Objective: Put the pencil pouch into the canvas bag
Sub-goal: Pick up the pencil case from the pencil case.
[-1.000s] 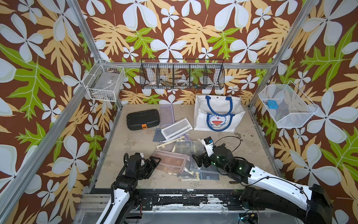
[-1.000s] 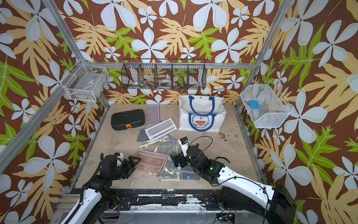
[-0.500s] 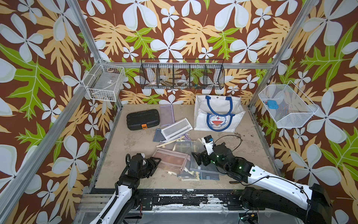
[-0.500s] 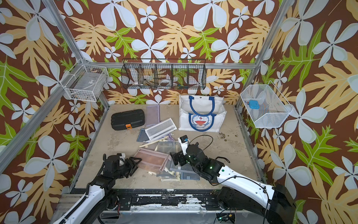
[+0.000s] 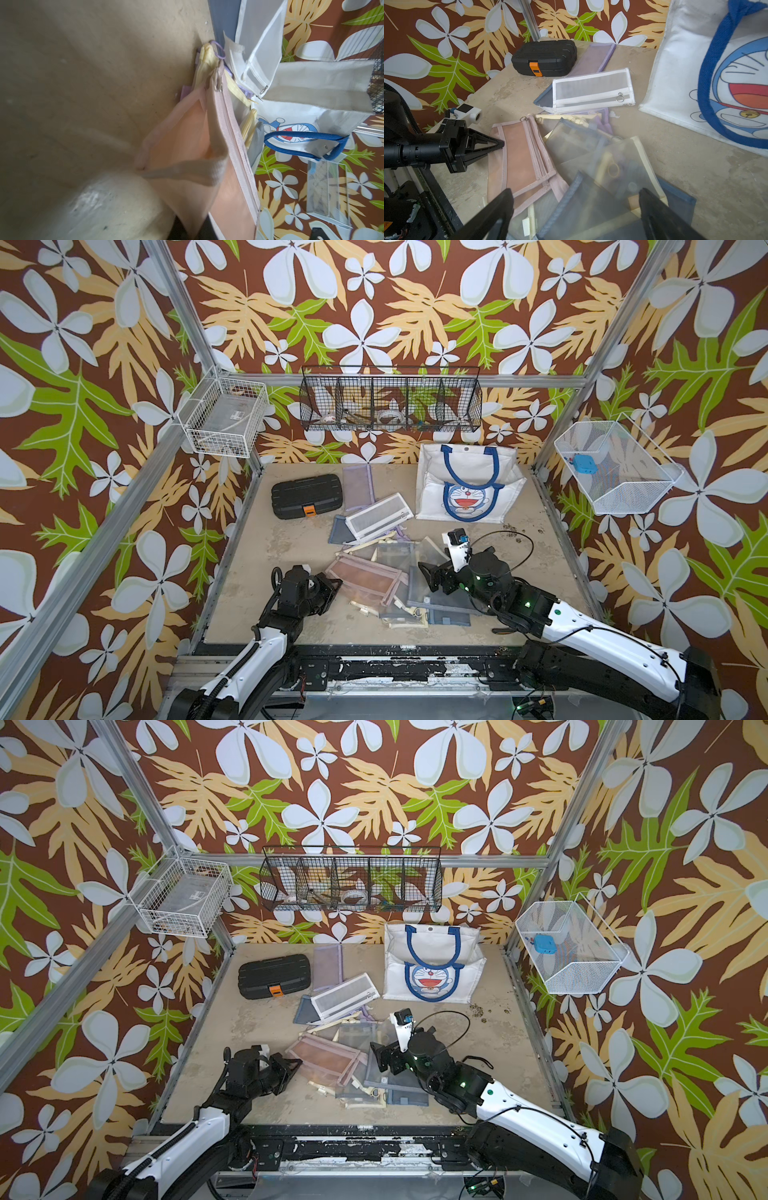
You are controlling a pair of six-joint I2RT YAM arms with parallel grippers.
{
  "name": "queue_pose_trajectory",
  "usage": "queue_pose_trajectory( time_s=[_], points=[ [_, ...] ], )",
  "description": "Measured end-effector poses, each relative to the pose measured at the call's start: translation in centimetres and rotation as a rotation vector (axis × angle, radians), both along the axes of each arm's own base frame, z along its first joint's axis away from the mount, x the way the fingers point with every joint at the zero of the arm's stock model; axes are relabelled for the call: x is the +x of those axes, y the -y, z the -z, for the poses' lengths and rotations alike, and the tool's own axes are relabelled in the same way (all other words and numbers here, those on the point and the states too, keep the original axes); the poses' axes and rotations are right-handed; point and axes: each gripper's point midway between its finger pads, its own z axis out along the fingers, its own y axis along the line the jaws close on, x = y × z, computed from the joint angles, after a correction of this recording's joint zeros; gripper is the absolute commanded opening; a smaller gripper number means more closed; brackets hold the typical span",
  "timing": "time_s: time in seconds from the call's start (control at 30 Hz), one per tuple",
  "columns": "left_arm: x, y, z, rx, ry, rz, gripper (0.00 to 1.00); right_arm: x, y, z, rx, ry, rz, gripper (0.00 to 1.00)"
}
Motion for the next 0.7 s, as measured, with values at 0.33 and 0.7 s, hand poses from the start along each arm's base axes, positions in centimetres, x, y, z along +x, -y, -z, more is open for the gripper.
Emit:
queue_pose_trajectory(
  time_s=[0.33,0.7],
  points=[
    [2.2,0.1,-6.0,0.059,0.217,0.036,0.00,-0.8,-0.2,-1.9,0.033,0.006,-0.041,1.00],
    [3.3,2.6,-21.3,0.248,0.787,0.255,0.00,-3.3,-2.4,-11.6,0.159,0.194,-0.295,1.00]
  ],
)
